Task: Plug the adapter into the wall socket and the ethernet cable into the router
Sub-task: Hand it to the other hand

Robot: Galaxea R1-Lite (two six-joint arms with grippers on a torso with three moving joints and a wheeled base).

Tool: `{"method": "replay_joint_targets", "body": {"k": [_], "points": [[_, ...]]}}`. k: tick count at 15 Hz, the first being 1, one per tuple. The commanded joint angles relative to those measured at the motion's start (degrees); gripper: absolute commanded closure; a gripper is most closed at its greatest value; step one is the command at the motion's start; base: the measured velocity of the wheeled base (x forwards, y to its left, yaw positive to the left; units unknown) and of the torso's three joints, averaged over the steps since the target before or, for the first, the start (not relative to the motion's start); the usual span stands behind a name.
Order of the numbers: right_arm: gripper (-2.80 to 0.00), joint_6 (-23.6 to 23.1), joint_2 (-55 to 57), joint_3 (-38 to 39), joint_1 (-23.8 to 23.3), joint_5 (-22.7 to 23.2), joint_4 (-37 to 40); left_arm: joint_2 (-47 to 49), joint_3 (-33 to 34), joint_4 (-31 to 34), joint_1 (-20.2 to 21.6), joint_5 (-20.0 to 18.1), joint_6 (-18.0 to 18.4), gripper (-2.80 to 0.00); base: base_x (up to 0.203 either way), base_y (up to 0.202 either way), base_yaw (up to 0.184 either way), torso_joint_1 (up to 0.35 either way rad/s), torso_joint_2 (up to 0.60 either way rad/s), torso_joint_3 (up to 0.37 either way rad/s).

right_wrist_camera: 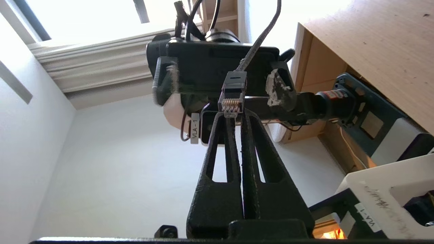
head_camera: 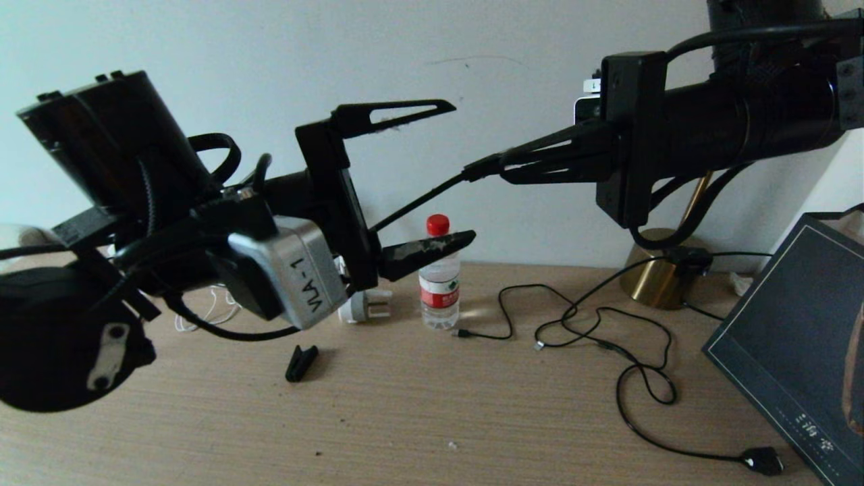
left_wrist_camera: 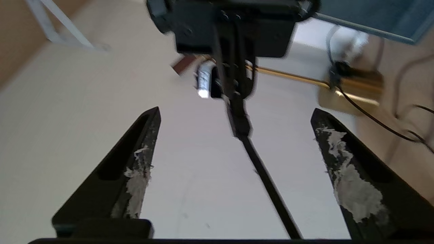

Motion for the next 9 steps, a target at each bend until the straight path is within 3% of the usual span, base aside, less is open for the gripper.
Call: {"method": "replay_joint_targets", "body": {"k": [1, 4, 9], "points": [[0.0, 1.57, -0.15, -1.21, -0.01, 0.42, 0.16, 2.01, -1.62, -2.11, 0.12, -1.59, -0.48, -2.8, 0.0, 0.0, 0.0, 0.0, 0.0, 0.0], [0.0, 2.52, -0.28, -1.79, -0.01, 0.41, 0.08, 4.45, -1.87, -5.77, -0.55, -1.71, -1.99, -2.8, 0.0, 0.0, 0.0, 0.0, 0.0, 0.0], [0.0, 2.87, 0.12, -1.66, 0.25, 0.41, -1.15, 6.95, -4.82, -6.42, -1.1, -1.71, -3.36, -2.8, 0.0, 0.0, 0.0, 0.0, 0.0, 0.0]]}}
